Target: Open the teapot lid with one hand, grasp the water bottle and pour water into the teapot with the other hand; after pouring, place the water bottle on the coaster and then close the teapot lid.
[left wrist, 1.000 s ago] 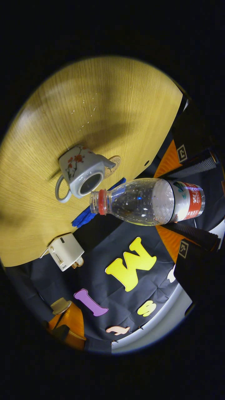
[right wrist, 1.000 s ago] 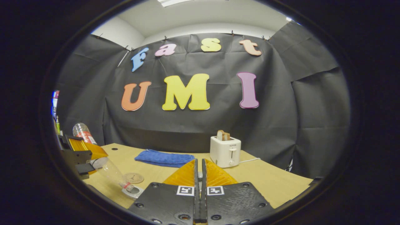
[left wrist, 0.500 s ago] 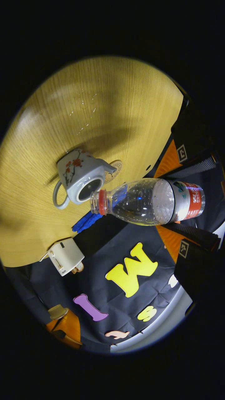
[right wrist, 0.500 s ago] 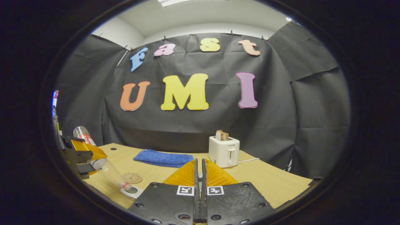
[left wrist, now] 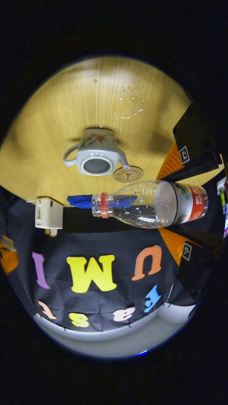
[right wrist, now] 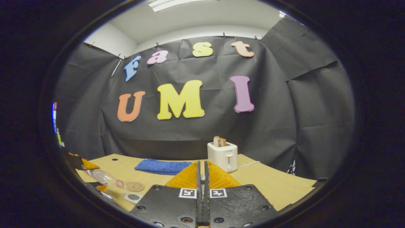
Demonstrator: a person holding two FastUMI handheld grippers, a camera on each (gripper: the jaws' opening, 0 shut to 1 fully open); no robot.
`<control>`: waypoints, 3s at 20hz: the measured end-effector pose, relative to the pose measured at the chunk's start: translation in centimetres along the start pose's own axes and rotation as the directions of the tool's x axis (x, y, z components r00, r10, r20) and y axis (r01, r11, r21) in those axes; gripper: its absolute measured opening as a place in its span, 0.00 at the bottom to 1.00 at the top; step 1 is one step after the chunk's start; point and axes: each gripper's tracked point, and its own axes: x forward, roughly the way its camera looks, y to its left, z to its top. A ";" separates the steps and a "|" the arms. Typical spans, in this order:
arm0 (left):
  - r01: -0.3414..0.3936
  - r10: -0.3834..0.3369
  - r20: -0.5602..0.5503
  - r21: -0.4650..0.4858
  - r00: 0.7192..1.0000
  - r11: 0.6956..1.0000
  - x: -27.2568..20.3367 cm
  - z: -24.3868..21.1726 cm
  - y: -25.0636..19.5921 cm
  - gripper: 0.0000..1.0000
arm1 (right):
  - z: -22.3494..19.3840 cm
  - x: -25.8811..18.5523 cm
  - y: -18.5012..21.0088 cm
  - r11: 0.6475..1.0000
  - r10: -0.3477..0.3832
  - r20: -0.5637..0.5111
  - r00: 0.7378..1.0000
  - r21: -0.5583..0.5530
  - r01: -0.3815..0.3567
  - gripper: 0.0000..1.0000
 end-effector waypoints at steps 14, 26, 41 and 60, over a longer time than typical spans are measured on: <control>0.106 0.100 0.168 -0.888 0.981 0.447 1.7 2.2 5.9 0.75 | -0.7 0.3 0.3 0.997 -0.031 0.003 1.000 -0.068 0.031 0.00; 0.223 0.105 0.234 -0.969 0.967 0.106 12.0 4.5 5.7 0.76 | -2.6 1.4 -0.2 0.997 -0.046 -0.040 0.998 -0.065 0.044 0.00; 0.246 0.072 0.253 -0.964 0.965 0.099 15.1 6.6 3.6 0.77 | -5.2 2.5 0.4 0.995 -0.041 -0.100 0.994 -0.091 0.032 0.00; 0.230 0.073 0.250 -0.950 0.966 0.211 12.0 7.8 4.8 0.96 | -5.9 0.3 4.8 0.989 0.058 -0.152 0.987 -0.126 -0.078 0.01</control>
